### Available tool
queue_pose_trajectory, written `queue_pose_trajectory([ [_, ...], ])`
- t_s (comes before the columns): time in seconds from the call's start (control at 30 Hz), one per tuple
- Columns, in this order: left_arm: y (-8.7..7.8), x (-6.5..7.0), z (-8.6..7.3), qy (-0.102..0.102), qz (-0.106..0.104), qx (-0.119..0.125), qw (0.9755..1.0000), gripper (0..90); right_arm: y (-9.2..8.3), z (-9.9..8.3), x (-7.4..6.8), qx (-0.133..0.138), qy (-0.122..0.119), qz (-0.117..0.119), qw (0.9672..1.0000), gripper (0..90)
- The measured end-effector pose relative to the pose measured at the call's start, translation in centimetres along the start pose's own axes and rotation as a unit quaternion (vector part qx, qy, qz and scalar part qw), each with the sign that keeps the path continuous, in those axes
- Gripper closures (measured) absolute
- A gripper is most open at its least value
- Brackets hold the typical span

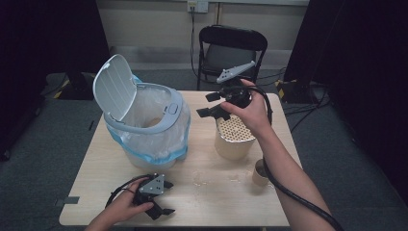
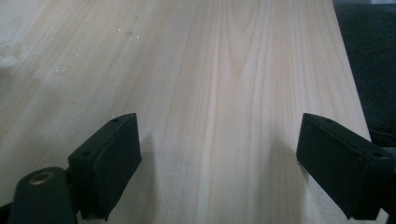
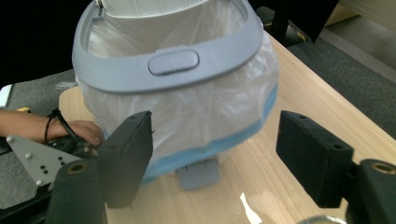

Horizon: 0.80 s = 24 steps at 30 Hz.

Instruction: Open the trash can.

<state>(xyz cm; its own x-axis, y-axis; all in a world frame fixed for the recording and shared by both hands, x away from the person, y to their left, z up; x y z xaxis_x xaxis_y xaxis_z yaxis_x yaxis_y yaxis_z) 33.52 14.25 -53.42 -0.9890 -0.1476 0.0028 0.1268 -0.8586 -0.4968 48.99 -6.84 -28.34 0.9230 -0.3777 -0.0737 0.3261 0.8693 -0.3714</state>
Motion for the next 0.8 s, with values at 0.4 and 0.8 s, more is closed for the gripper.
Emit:
queue_pose_trajectory([
  [0.4, 0.0, 0.0, 0.0, 0.000, 0.000, 0.000, 1.0000, 13.1, -3.1, -2.6, 0.8, 0.001, 0.014, -0.021, 0.9997, 20.1],
  [0.8, 0.1, 0.0, 0.0, -0.001, 0.000, 0.006, 1.0000, 13.1, -5.0, -4.6, 1.3, -0.009, 0.020, -0.035, 0.9992, 19.7],
])
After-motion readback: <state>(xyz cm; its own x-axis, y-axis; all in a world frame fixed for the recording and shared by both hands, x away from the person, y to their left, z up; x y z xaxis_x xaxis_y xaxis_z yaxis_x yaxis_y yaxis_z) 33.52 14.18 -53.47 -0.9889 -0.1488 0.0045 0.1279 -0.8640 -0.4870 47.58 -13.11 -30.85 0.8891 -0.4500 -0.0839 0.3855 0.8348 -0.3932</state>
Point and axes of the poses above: each handheld gripper's, and its own axes: y roughly forward along the jaws, z roughly out of its top, x roughly to its right, the point moved 5 cm from there along y, roughly forward along the jaws, and after that the axes turned 13 degrees about x, right-handed, at the moved point
